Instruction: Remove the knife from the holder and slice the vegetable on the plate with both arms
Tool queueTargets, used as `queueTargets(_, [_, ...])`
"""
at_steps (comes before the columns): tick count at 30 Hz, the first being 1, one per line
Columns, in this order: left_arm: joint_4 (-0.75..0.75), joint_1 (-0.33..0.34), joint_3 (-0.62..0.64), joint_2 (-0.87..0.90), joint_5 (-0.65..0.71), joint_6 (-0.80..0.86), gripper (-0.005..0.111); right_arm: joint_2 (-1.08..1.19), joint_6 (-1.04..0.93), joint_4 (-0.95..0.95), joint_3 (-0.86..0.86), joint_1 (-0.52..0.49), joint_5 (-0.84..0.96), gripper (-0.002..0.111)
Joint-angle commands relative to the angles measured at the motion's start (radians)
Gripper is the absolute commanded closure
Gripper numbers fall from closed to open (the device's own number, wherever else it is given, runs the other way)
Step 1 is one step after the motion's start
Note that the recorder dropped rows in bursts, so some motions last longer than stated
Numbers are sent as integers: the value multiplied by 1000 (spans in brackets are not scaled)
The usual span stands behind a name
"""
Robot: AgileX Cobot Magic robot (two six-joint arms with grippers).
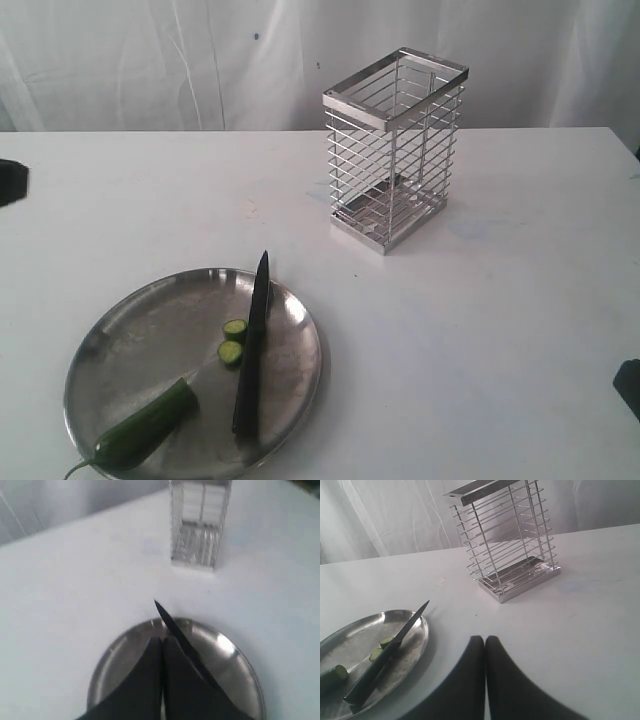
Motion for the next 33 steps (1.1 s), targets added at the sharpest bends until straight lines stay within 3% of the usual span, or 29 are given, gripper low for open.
queueTargets(1, [181, -9, 186, -233, -247, -206, 107, -7, 4, -5, 6, -2, -6, 108])
queueTargets(5, [252, -5, 394, -413, -401, -293, 107, -7, 4, -5, 6, -2, -6, 108])
queueTargets(13, [240, -5, 718, -685, -326, -345, 107, -7, 4, -4, 6, -2, -6, 108])
queueTargets(18, [240, -5, 718, -685, -205, -295, 107, -7, 4, -4, 6, -2, -6, 108])
queueTargets(33, [242, -5, 718, -685, -204, -285, 107, -7, 4, -5, 6, -2, -8, 108])
